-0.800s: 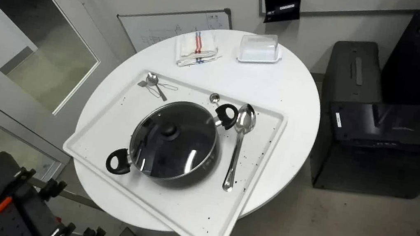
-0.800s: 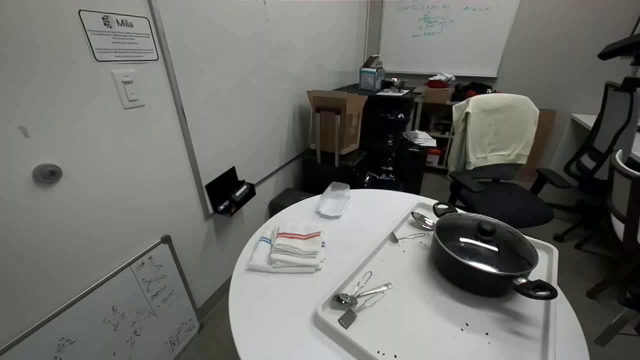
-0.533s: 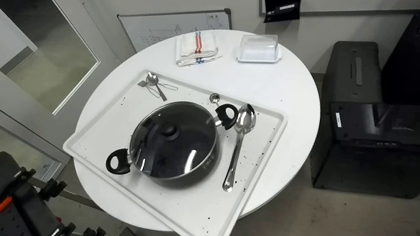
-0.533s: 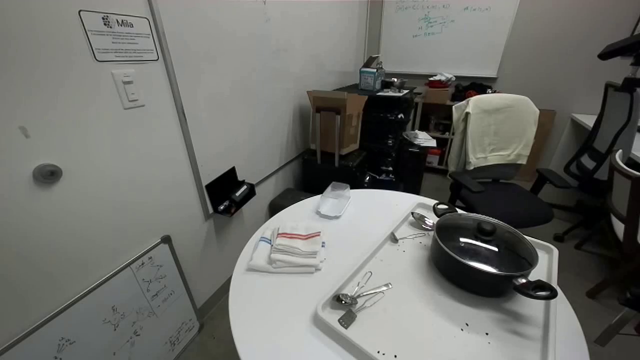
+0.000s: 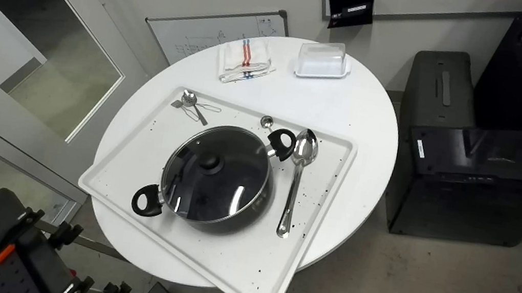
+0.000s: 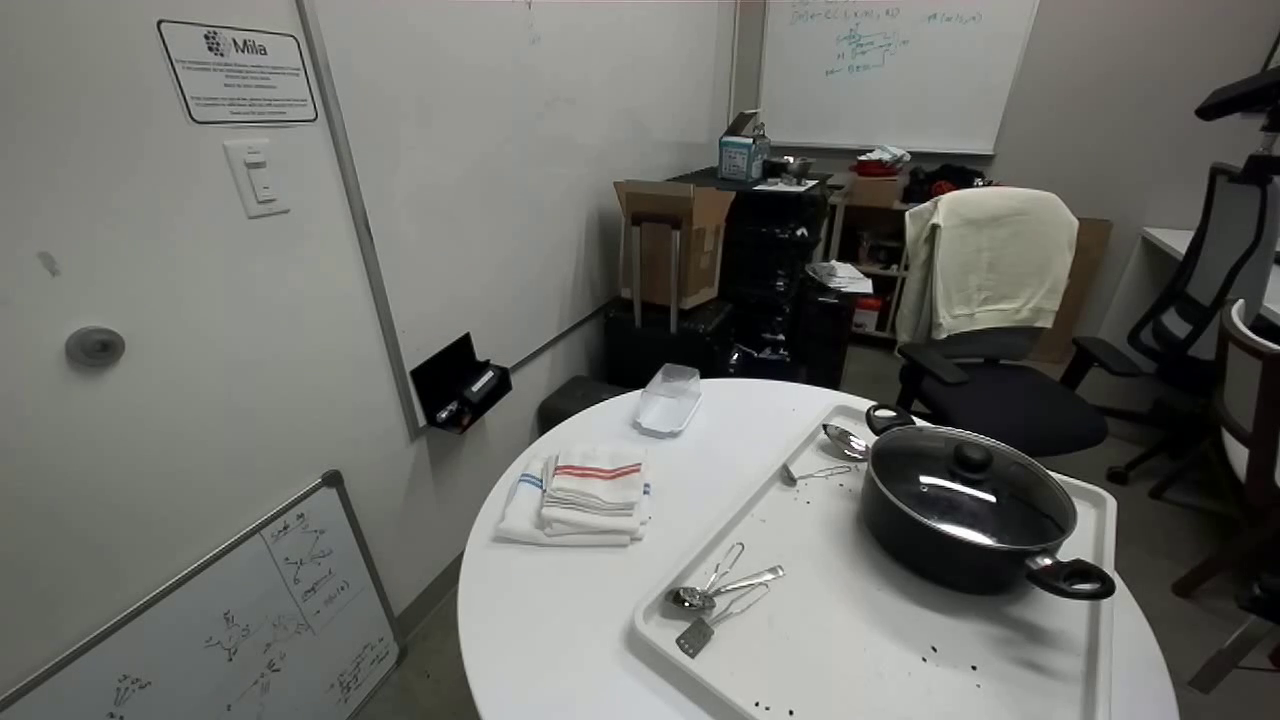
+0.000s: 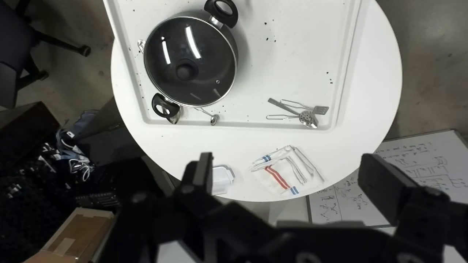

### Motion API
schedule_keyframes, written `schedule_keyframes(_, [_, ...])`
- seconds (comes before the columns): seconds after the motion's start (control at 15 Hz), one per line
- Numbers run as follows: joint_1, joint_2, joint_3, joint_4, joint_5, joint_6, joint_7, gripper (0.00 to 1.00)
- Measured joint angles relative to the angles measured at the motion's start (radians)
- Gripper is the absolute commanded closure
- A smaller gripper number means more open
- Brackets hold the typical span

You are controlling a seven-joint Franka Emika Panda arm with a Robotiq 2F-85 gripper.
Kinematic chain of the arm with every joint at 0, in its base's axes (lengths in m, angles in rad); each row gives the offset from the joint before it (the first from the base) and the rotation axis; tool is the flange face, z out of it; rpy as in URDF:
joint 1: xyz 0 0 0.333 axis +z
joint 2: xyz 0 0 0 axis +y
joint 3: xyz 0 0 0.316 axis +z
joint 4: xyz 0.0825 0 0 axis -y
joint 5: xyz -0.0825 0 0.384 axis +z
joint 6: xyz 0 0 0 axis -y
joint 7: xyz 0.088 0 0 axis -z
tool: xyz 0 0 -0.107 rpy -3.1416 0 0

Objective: Remove the lid from the pot and put it on the tray

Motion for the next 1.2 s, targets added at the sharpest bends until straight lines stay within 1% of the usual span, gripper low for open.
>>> schedule_keyframes(0.2, [-0.006,0.034,-0.026,-0.021,0.000,0.023,-0.003,0.00])
schedule_keyframes(0.47, [-0.032,0.131,-0.092,-0.054,0.000,0.098,-0.008,0.00])
schedule_keyframes(0.87, [-0.088,0.337,-0.204,-0.071,0.000,0.219,-0.066,0.00])
schedule_keyframes(1.2, [-0.098,0.517,-0.302,-0.055,0.003,0.297,-0.169,0.00])
